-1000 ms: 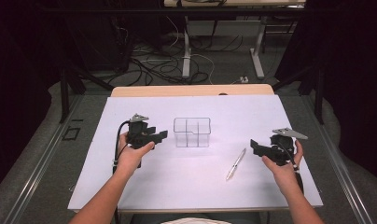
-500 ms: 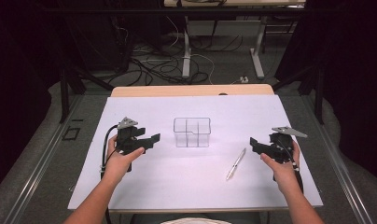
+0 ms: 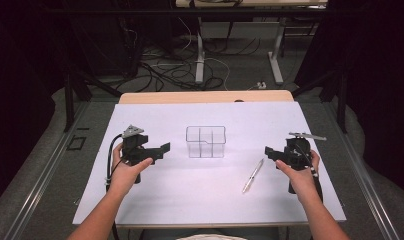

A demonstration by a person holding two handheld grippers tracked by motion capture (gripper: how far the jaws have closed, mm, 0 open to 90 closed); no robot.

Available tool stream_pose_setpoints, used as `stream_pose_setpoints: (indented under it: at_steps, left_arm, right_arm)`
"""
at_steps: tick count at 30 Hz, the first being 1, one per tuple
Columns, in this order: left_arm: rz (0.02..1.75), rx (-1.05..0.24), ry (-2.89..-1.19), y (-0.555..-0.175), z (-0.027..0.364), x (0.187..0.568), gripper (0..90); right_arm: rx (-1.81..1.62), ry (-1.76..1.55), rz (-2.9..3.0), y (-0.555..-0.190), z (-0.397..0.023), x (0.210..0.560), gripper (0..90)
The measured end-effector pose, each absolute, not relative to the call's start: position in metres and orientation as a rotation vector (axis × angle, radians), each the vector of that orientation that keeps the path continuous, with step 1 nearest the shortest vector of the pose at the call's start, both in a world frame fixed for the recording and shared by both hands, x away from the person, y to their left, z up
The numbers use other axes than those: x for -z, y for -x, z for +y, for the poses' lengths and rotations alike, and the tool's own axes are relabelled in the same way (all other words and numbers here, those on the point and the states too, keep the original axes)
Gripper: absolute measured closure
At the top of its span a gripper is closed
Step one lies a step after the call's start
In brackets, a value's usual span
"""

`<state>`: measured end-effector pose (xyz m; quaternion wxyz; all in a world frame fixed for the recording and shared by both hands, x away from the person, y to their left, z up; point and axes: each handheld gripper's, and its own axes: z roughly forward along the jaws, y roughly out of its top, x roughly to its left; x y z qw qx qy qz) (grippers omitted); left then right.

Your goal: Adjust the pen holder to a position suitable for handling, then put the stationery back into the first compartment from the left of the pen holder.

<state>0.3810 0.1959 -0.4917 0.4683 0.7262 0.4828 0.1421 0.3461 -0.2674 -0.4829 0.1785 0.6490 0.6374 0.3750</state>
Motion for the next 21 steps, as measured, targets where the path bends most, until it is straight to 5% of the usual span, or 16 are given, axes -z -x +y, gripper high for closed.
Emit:
stream_pose_setpoints:
  at_steps: [21]
  left_arm:
    - [1.213,-0.352,-1.761,-0.382,0.198,0.499,0.1]
  right_arm:
    - [-1.020,-2.282,1.741,-0.367,-0.252,0.499,57.2]
